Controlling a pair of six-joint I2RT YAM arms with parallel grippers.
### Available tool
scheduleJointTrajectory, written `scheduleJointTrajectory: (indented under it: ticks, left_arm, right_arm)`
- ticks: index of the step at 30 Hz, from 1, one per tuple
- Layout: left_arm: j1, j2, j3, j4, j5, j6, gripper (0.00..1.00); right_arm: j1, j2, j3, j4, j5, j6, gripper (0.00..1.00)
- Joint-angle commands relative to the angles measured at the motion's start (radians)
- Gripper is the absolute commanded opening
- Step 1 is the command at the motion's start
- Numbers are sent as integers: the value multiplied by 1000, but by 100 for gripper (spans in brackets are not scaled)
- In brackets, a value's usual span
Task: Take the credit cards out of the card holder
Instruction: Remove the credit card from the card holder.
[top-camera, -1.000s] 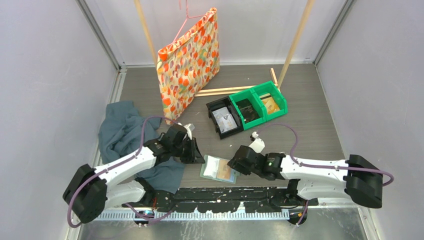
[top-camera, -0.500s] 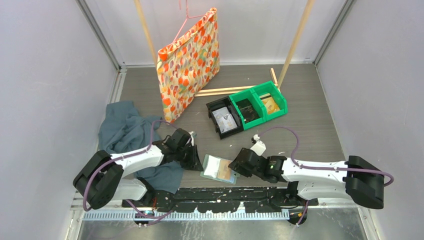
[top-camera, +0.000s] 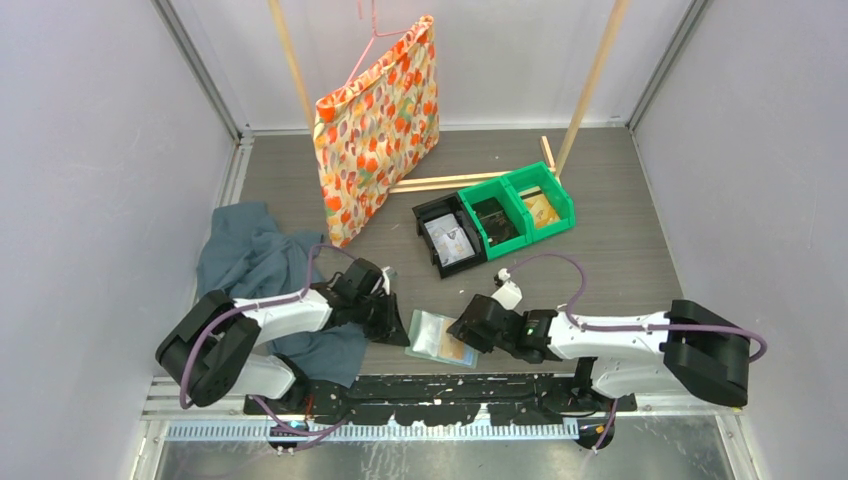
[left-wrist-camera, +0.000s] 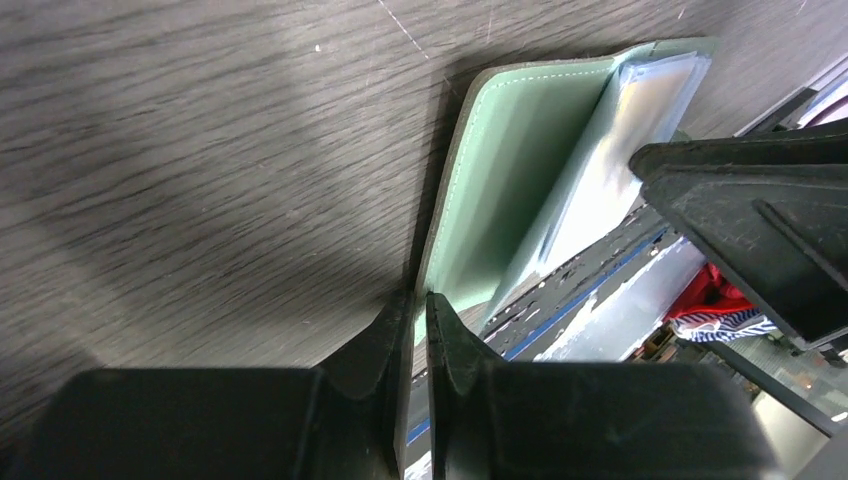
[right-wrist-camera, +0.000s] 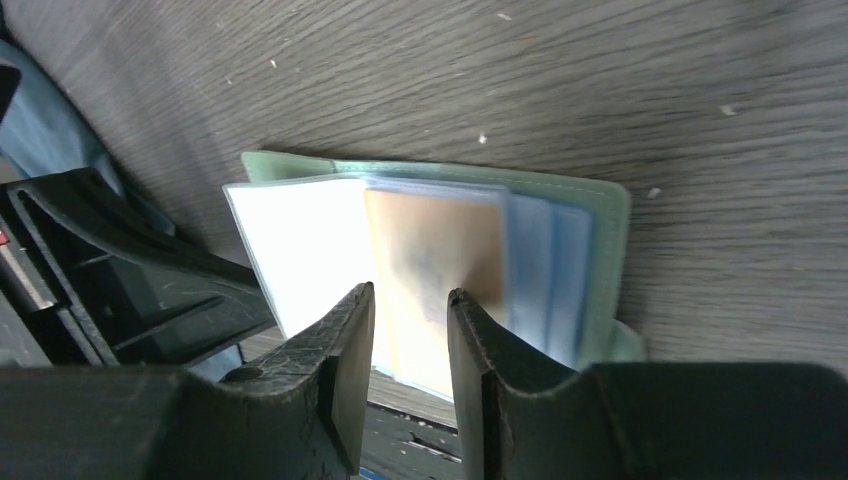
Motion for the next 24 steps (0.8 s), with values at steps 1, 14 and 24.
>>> scheduleJointTrajectory:
  ticks: [1,14,24]
  left_arm:
    - [1,43,-22,67,0,-6,12]
    - [1,68,-18,77,-5,-10,11]
    - [2,76,-18,81,-5,-10,11]
  right_arm:
    - [4,58,5,46,-32,29,38]
    - [4,-183,-51,-145,73,92,38]
    - [5,-159,-105,-93,21,104,39]
